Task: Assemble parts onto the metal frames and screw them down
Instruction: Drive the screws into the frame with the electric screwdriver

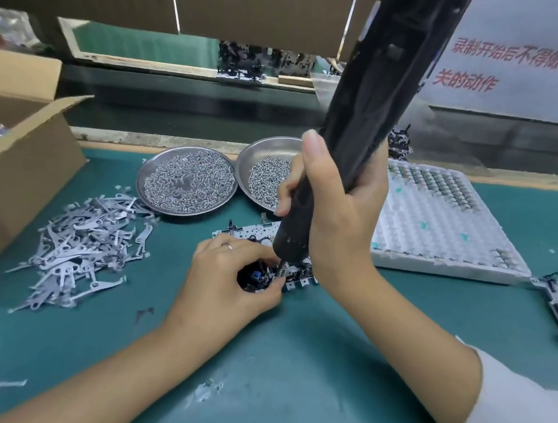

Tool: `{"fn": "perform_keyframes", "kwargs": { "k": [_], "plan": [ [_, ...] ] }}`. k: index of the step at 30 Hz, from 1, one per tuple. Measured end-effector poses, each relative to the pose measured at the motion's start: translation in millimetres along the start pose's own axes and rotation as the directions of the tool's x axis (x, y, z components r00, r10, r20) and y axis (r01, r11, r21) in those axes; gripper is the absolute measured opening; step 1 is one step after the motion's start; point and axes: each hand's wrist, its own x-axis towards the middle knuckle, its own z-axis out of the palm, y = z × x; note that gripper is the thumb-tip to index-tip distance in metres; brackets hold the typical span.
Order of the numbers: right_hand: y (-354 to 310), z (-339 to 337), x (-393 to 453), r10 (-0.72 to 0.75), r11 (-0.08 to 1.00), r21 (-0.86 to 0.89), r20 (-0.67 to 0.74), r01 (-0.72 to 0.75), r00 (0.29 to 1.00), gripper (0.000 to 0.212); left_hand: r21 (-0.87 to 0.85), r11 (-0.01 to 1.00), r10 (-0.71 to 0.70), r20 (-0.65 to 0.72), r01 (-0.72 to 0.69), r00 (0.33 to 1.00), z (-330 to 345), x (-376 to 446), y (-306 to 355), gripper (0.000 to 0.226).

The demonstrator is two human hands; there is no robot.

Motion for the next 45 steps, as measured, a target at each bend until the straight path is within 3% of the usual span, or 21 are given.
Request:
{"fn": "perform_keyframes", "kwargs": {
  "k": [29,35,41,45],
  "plan": [
    [3,-2,0,0.004,1.0,-0.023,0.011,-0.003,1.0,0.019,-0.037,0.999,-0.03,0.01,0.03,0.999,-3,0,5,0.019],
    [-3,-11,10,-0.049,0.999,-0.022,-0.053,0.048,0.997,0.023,-0.057,0.996,-0.064,0.047,0.066,0.997,-4,-1,5,0.025],
    [9,-15,9,0.079,0.993,-0.09,-0.009,-0.08,0.997,0.021,-0.041,0.997,-0.065,0.055,0.067,0.996,-4,-1,5,0.023],
    [7,-16,10,0.077,0.993,-0.094,0.02,-0.075,0.997,0.021,-0.035,0.997,-0.06,0.059,0.062,0.996,-4,-1,6,0.022]
  ]
}}
